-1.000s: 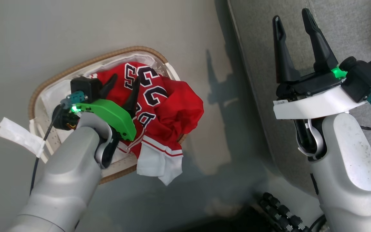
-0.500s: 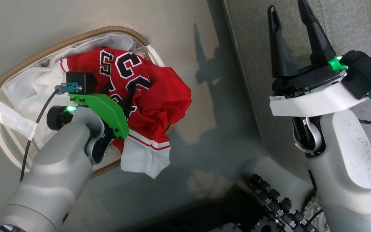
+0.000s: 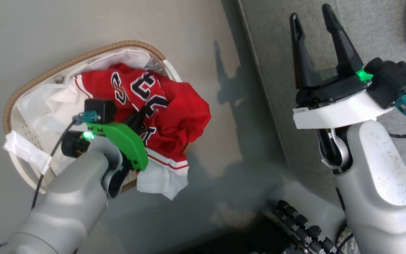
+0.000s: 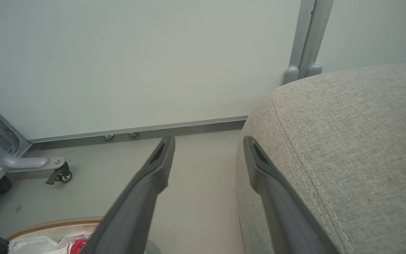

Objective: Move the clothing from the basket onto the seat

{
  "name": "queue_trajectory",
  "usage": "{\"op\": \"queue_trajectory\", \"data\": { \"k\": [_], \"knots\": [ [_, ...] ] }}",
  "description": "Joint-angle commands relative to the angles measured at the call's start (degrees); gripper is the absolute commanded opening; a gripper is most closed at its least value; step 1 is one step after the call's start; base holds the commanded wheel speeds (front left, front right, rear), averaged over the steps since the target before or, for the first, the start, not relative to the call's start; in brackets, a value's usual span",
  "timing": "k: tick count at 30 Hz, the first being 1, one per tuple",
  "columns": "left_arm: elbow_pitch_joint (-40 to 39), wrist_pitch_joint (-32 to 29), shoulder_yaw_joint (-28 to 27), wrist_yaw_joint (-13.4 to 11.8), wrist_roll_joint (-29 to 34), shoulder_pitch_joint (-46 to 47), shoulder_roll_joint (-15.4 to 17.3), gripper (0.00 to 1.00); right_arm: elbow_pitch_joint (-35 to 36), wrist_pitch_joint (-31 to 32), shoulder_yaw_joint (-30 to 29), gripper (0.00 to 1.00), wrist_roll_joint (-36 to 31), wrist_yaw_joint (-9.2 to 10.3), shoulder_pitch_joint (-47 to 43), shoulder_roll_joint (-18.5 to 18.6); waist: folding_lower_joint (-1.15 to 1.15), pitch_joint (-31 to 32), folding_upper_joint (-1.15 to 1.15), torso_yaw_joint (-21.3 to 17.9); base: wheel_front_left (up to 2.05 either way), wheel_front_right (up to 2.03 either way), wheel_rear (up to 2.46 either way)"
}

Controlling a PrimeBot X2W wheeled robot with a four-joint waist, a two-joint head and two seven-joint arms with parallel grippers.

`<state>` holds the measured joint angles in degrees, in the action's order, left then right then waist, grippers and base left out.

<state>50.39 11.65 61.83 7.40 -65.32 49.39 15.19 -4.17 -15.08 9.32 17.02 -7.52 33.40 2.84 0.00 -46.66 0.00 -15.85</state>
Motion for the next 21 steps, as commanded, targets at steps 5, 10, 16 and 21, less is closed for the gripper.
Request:
{"op": "queue_trajectory", "data": {
  "k": [5, 10, 16, 21],
  "knots": [
    [0.23, 2.84, 2.01, 0.11, -0.52, -2.96, -0.65, 0.00, -2.37, -0.13, -0.49, 1.00, -1.15, 0.06, -2.51, 0.18, 0.00, 8.35, 0.00, 2.78, 0.00, 0.00, 0.00],
    [-1.42, 3.56, 2.01, 0.11, 1.91, -5.32, -1.69, 0.00, -5.24, -0.13, -1.83, 1.00, -1.55, 0.06, -5.33, 0.19, 0.00, 14.81, 0.00, 5.82, 0.00, 0.00, 0.00],
    [-4.98, 3.57, -6.10, 0.11, 8.36, -11.58, -2.61, 0.00, -8.40, -0.13, -2.15, 1.00, -2.04, 0.07, -9.18, 0.22, 0.00, 22.36, 0.00, 8.87, 0.00, 0.00, 0.00],
    [-8.61, 3.59, -12.75, 0.11, 14.38, -16.90, -3.17, 0.00, -10.20, -0.13, -2.28, 1.00, -2.36, 0.06, -12.31, 0.22, 0.00, 27.70, 0.00, 10.72, 0.00, 0.00, 0.00]
  ]
}}
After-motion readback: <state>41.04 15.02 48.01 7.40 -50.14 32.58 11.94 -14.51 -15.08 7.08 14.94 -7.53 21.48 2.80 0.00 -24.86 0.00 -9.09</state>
